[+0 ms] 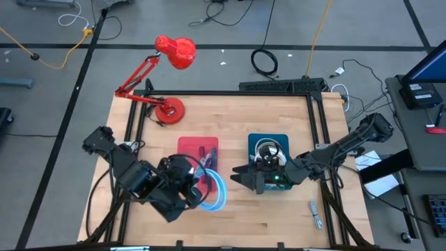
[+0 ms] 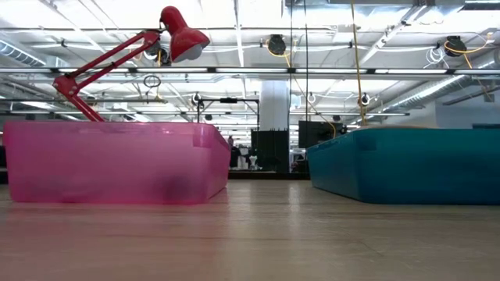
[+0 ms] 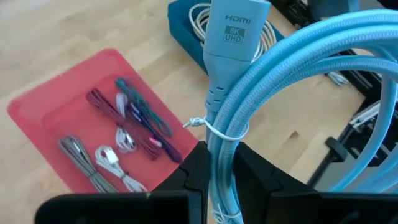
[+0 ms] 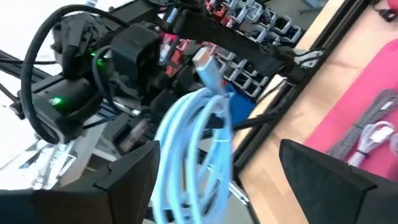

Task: Pick & Place USB Port
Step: Put the blue HDMI cable into the blue bin

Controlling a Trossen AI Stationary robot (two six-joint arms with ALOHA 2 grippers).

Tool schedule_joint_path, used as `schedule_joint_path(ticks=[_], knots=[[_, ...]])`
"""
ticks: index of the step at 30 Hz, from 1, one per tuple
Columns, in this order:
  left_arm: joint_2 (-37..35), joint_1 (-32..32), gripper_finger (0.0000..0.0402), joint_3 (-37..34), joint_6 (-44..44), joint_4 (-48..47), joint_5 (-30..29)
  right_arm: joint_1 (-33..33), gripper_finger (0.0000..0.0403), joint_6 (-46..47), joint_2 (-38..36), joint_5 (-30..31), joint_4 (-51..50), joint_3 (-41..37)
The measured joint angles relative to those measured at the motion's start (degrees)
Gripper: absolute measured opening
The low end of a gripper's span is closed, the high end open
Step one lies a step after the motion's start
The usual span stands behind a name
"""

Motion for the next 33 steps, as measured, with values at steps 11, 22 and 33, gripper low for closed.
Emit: schedule_joint_path(ticks=[11,22,33], knots=[[0.0,5.96,0.0048,0.01,10.68,3.85,1.6,0.11,0.0325,1.31,5.75,-1.75,12.05,0.04],[0.0,6.45,0.0048,0.02,11.84,4.38,2.07,0.87,0.0294,-1.31,5.6,-1.26,15.02,0.04],[0.0,6.39,0.0048,0.02,13.29,7.77,2.59,0.81,0.0072,-0.43,5.65,-1.65,14.09,0.04]])
